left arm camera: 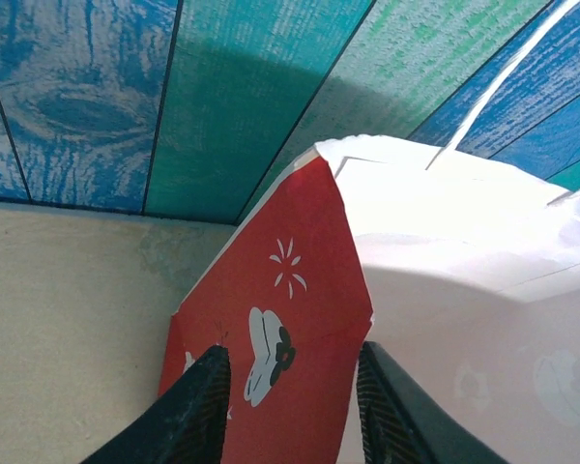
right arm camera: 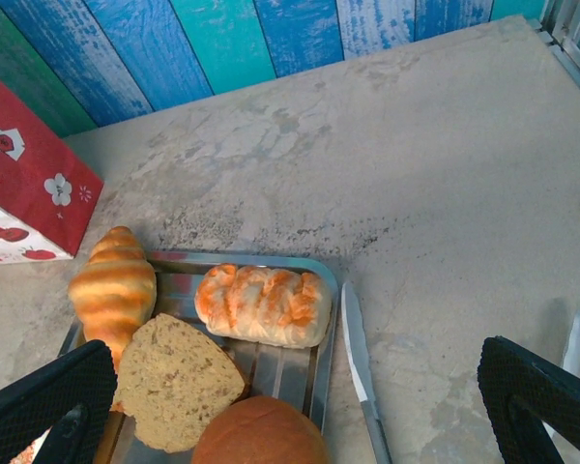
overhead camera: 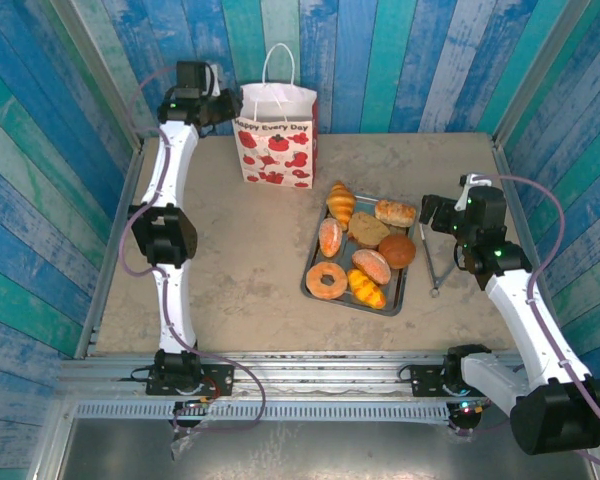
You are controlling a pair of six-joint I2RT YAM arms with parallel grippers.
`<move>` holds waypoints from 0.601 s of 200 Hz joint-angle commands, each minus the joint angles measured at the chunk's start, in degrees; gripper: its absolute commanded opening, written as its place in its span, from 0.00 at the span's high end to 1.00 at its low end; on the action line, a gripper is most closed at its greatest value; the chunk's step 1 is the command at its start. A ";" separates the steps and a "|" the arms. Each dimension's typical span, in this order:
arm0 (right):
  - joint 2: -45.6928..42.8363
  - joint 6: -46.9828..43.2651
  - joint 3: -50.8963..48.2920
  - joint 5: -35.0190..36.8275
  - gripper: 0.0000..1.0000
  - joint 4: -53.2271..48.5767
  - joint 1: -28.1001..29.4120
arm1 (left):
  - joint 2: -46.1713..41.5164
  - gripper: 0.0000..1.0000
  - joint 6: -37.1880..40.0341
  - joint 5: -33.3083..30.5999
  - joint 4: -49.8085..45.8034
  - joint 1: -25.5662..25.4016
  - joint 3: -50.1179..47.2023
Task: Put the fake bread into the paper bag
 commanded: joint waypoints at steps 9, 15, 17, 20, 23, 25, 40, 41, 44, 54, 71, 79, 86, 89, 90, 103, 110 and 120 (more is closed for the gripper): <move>-0.28 0.17 -0.82 0.87 0.00 0.83 -0.18 | 4.21 0.70 0.03 -0.23 0.67 -0.10 1.67; -0.28 0.17 -0.82 0.95 0.00 0.76 -0.18 | 4.08 0.72 0.09 -0.27 0.64 -0.10 1.63; -0.33 0.22 -0.84 0.92 0.00 0.79 -0.16 | 4.14 0.73 0.12 -0.26 0.63 -0.10 1.64; -0.36 0.20 -0.83 0.96 0.00 0.77 -0.18 | 4.09 0.74 0.16 -0.28 0.63 -0.10 1.65; -0.37 0.18 -0.82 0.95 0.00 0.80 -0.16 | 4.07 0.76 0.26 -0.21 0.56 -0.09 1.65; -0.37 0.17 -0.84 0.97 0.00 0.78 -0.17 | 4.07 0.77 0.23 -0.23 0.57 -0.09 1.65; -0.50 0.18 -0.88 1.02 0.00 0.83 -0.18 | 4.05 0.84 0.56 -0.31 0.28 -0.10 1.77; -0.52 0.18 -0.86 1.04 0.00 0.83 -0.18 | 4.06 0.84 0.61 -0.32 0.29 -0.10 1.72; -0.61 0.17 -0.92 1.09 0.00 0.79 -0.18 | 3.92 0.86 0.62 -0.37 0.24 -0.09 1.79; -0.71 0.17 -0.86 1.13 0.00 0.81 -0.18 | 3.65 0.92 0.94 -0.78 -0.16 -0.07 1.98; -0.90 0.17 -0.84 1.20 0.00 0.83 -0.18 | 2.29 0.97 1.65 -0.94 -0.32 -0.05 1.87; -0.97 0.25 -0.77 1.19 0.00 0.84 -0.18 | 1.30 0.99 1.93 -0.94 -0.29 -0.10 1.68; -0.98 0.26 -0.79 1.28 0.00 0.82 -0.18 | 0.25 1.00 2.06 -0.94 -0.18 -0.07 1.31; -0.99 0.26 -0.82 1.32 0.00 0.83 -0.18 | -0.32 1.00 2.13 -0.99 -0.17 -0.03 1.12; -1.03 0.26 -0.79 1.32 0.00 0.83 -0.18 | -0.50 1.00 2.14 -1.01 -0.20 -0.06 1.05; -1.12 0.26 -0.84 1.43 0.00 0.79 -0.13 | -3.16 1.00 2.63 -0.86 0.16 -0.09 -0.56; -1.18 0.26 -0.84 1.54 0.00 0.82 -0.18 | -4.85 1.00 2.70 -0.87 0.46 -0.10 -1.90; -1.33 0.13 -0.91 1.79 0.00 0.81 -0.18 | -7.75 1.00 2.93 -0.79 1.16 -0.10 -4.36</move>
